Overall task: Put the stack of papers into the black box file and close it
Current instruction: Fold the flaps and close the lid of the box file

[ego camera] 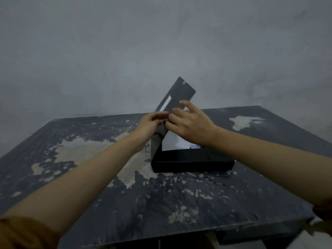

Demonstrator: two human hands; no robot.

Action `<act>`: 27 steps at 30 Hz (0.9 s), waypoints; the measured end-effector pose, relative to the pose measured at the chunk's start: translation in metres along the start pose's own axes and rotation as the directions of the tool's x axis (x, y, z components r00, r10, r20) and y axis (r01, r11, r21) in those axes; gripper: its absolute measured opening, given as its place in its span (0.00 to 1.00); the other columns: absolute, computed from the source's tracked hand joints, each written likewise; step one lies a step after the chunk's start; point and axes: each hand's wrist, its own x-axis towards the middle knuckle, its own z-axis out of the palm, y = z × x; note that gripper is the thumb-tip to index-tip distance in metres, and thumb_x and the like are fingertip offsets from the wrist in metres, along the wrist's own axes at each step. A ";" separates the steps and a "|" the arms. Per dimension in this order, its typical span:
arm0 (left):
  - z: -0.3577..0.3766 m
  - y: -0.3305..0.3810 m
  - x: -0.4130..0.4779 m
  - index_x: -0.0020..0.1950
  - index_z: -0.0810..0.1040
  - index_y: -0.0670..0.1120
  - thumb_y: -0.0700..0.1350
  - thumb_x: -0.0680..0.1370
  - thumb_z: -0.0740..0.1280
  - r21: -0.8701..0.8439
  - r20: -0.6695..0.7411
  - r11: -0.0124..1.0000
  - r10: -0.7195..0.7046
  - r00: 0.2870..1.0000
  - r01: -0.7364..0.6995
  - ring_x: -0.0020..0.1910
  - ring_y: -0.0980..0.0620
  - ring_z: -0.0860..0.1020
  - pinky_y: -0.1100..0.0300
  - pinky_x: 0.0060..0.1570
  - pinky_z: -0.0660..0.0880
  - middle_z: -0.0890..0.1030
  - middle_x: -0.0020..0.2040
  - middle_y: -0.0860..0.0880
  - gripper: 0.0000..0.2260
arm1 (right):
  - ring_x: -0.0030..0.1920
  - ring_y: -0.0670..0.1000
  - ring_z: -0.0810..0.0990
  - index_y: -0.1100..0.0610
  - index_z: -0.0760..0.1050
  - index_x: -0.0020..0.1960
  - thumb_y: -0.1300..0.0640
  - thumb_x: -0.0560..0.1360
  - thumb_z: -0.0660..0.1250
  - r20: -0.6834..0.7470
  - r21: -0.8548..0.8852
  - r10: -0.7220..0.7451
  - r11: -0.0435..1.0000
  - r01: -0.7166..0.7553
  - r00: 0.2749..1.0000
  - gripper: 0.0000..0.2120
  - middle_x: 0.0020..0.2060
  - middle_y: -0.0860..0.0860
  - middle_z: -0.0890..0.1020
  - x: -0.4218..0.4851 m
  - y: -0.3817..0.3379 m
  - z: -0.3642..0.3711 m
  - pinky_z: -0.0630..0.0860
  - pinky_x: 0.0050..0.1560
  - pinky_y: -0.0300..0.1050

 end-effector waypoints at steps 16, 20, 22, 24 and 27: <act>0.038 -0.070 -0.001 0.63 0.77 0.53 0.43 0.78 0.60 0.563 0.293 0.815 -0.042 0.955 -0.137 0.71 0.53 0.66 0.61 0.68 0.60 0.70 0.72 0.52 0.15 | 0.39 0.51 0.87 0.55 0.84 0.49 0.60 0.60 0.79 0.373 0.326 0.279 0.854 -0.406 0.885 0.17 0.43 0.51 0.88 -0.101 -0.045 0.007 0.78 0.27 0.38; 0.039 -0.069 -0.001 0.64 0.76 0.54 0.44 0.79 0.59 0.599 0.318 0.785 -0.048 0.947 -0.161 0.73 0.53 0.64 0.57 0.70 0.58 0.68 0.73 0.52 0.15 | 0.41 0.52 0.87 0.55 0.84 0.50 0.58 0.65 0.76 0.376 0.353 0.300 0.828 -0.435 0.877 0.14 0.44 0.52 0.88 -0.110 -0.052 0.012 0.79 0.29 0.39; 0.039 -0.069 0.001 0.63 0.76 0.54 0.45 0.79 0.59 0.607 0.326 0.777 -0.051 0.944 -0.168 0.72 0.53 0.64 0.56 0.70 0.59 0.68 0.73 0.53 0.15 | 0.42 0.53 0.87 0.55 0.83 0.52 0.55 0.68 0.74 0.399 0.334 0.292 0.836 -0.435 0.869 0.13 0.46 0.52 0.87 -0.113 -0.052 0.012 0.79 0.31 0.39; 0.039 -0.070 0.003 0.62 0.78 0.53 0.44 0.78 0.60 0.581 0.318 0.796 -0.034 0.947 -0.167 0.71 0.53 0.66 0.58 0.69 0.60 0.71 0.71 0.52 0.14 | 0.46 0.52 0.85 0.54 0.82 0.55 0.47 0.75 0.65 0.478 0.359 0.285 0.800 -0.481 0.831 0.15 0.50 0.50 0.86 -0.114 -0.049 0.010 0.80 0.36 0.41; 0.037 -0.073 0.015 0.59 0.79 0.53 0.44 0.77 0.62 0.559 0.216 0.814 0.042 0.976 -0.159 0.68 0.51 0.70 0.55 0.69 0.64 0.76 0.67 0.51 0.13 | 0.56 0.48 0.78 0.50 0.77 0.60 0.38 0.77 0.48 0.673 0.410 0.388 0.513 -0.755 0.629 0.26 0.56 0.47 0.81 -0.114 -0.039 0.015 0.75 0.49 0.40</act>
